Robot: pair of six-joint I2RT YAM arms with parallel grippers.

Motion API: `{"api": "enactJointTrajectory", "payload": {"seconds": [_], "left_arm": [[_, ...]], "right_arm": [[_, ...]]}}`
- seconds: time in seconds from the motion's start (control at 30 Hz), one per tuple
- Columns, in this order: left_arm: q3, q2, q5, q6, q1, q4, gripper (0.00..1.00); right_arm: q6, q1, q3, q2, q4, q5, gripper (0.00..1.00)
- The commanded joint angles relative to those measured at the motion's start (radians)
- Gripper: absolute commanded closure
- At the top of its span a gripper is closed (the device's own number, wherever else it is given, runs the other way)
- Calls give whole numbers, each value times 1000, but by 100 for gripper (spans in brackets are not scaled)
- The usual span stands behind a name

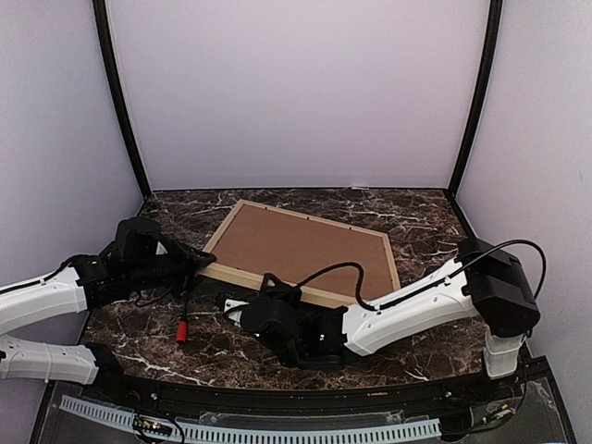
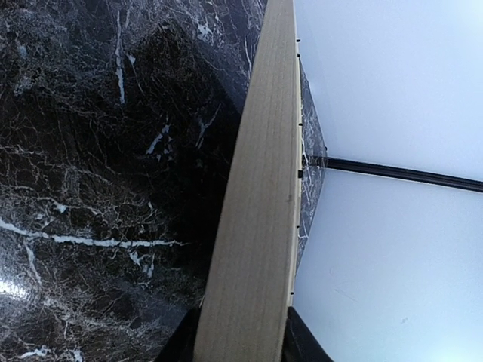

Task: Take the photo out of the frame
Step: Pass from the left arm to the right

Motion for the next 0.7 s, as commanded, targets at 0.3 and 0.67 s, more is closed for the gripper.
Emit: {"api": "enactJointTrajectory", "payload": {"seconds": [0.3, 0.67], "left_arm": [[24, -168, -74, 29, -1, -10, 86], [-23, -330, -117, 215, 1, -68, 18]], "right_arm": [[24, -13, 136, 12, -78, -5, 100], [143, -24, 341, -123, -464, -68, 100]]}}
